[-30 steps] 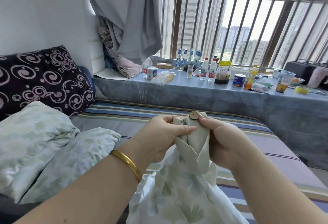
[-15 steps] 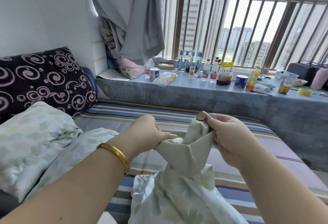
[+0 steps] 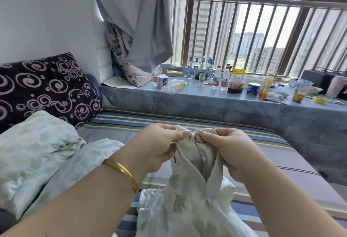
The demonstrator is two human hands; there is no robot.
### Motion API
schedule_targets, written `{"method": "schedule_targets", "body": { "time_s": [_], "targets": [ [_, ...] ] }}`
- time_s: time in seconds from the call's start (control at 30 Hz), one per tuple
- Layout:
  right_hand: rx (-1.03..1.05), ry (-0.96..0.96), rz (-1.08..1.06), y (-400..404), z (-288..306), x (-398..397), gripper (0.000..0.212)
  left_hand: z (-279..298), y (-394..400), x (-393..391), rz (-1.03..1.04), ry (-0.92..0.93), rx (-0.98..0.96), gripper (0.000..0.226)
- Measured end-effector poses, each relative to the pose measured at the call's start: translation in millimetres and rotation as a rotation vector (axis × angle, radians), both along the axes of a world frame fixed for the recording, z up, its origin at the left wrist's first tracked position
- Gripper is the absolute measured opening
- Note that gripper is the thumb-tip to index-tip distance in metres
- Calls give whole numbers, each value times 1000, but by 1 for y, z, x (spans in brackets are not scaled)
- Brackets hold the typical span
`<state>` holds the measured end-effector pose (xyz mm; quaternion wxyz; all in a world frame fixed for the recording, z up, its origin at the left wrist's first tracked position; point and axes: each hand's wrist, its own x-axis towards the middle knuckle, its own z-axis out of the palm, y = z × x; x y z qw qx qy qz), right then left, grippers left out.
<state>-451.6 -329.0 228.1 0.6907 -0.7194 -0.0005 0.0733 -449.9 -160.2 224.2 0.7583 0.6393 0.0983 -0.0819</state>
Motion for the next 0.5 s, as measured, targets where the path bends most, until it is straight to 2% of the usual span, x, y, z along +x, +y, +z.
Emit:
{"method": "schedule_targets", "body": {
  "time_s": [0.17, 0.3, 0.5],
  "targets": [
    [-33, -63, -87, 0, -3, -3, 12, 0, -8, -2, 110, -30, 27, 13],
    [-74, -180, -171, 4, -4, -5, 12, -1, -13, -1, 175, -95, 109, 20],
    [-77, -238, -89, 7, -3, -11, 26, 0, -14, -5, 204, -96, 83, 16]
  ]
}}
